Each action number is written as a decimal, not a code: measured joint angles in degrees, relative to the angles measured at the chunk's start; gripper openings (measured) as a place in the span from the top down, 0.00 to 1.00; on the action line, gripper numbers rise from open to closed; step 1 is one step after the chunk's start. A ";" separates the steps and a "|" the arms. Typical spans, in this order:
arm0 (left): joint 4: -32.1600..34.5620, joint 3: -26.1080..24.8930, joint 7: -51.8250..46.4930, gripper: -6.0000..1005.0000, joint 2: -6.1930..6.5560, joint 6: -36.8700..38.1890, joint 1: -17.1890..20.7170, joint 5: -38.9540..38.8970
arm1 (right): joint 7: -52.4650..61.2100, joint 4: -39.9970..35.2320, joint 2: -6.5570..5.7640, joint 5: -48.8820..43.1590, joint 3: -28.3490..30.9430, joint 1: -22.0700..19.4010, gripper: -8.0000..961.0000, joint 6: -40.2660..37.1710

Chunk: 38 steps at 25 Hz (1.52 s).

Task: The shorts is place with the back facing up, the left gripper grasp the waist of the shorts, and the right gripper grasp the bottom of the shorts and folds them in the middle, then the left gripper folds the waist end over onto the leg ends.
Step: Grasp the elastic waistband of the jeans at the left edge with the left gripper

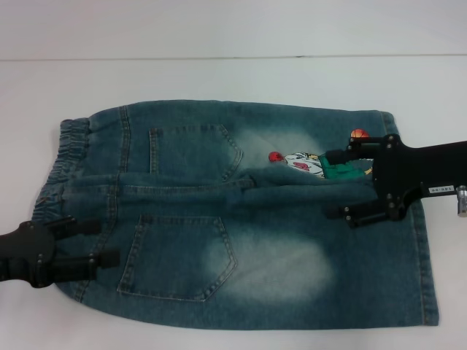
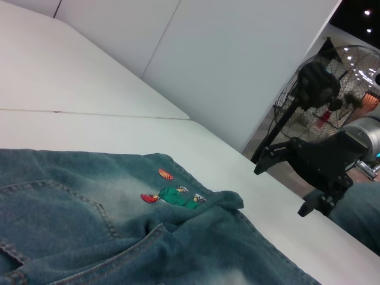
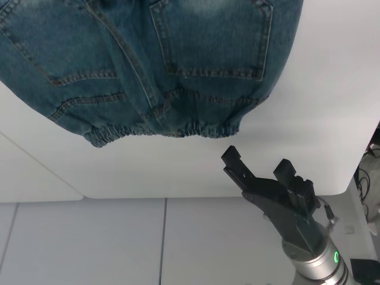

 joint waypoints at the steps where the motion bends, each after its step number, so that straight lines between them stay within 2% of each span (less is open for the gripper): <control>1: 0.00 0.00 0.00 0.07 0.00 0.02 0.00 -0.02 | 0.00 0.00 0.00 0.00 -0.02 0.02 0.07 0.00; 14: 0.00 0.11 -2.55 0.07 0.10 0.22 -0.28 0.05 | -0.28 0.20 0.04 0.01 -0.16 0.27 0.07 -0.02; 22: 1.59 0.03 -14.73 0.07 1.51 0.03 -0.85 0.08 | -0.72 0.19 0.77 0.01 -0.19 -0.01 0.07 -0.02; 24: 2.14 0.03 -19.75 0.07 2.28 -0.34 -1.04 0.08 | -0.82 0.25 0.87 0.01 -0.19 0.00 0.07 -0.02; 30: 1.13 0.31 -38.20 0.07 5.74 -4.99 -1.45 0.59 | -1.03 0.25 1.21 0.01 -0.12 0.20 0.07 -0.01; 35: -0.33 0.13 -46.10 0.07 8.28 -8.65 -3.12 6.95 | -1.11 0.08 1.34 0.01 -0.26 0.70 0.07 -0.01; 38: -0.50 0.09 -48.81 0.07 8.77 -10.28 -4.22 10.93 | -1.12 0.07 1.39 0.01 -0.29 1.07 0.07 -0.01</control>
